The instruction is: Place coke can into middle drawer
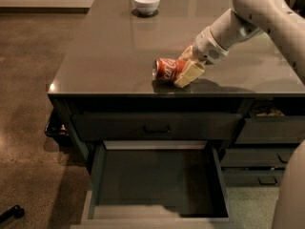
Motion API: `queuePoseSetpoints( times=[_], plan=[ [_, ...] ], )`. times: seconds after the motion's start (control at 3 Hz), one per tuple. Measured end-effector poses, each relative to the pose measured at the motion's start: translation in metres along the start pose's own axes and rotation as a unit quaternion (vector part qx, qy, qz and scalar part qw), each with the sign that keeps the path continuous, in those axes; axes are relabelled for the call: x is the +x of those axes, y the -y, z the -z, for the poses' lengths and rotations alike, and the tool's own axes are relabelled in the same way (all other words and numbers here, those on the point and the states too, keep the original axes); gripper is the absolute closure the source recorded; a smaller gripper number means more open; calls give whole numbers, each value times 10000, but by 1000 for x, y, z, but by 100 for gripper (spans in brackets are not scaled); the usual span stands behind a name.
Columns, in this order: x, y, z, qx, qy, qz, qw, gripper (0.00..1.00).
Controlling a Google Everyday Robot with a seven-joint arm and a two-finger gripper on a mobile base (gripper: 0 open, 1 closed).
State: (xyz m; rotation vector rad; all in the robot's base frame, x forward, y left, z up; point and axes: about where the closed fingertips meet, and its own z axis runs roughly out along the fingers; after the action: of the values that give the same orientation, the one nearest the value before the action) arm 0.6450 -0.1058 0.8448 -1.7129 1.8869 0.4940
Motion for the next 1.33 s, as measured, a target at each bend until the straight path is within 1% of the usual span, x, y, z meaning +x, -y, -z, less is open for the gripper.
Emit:
queuePoseSetpoints(
  times=[0.33,0.67,1.0,1.33],
  plan=[
    [-16,-5,18,412,-550,88,9976,100],
    [-16,-5,18,412,-550,88,9976,100],
    [-26,-9,32,538,-362,182,9977,100],
    [-37,-39,61,872,-121,288,9957,100]
  ],
)
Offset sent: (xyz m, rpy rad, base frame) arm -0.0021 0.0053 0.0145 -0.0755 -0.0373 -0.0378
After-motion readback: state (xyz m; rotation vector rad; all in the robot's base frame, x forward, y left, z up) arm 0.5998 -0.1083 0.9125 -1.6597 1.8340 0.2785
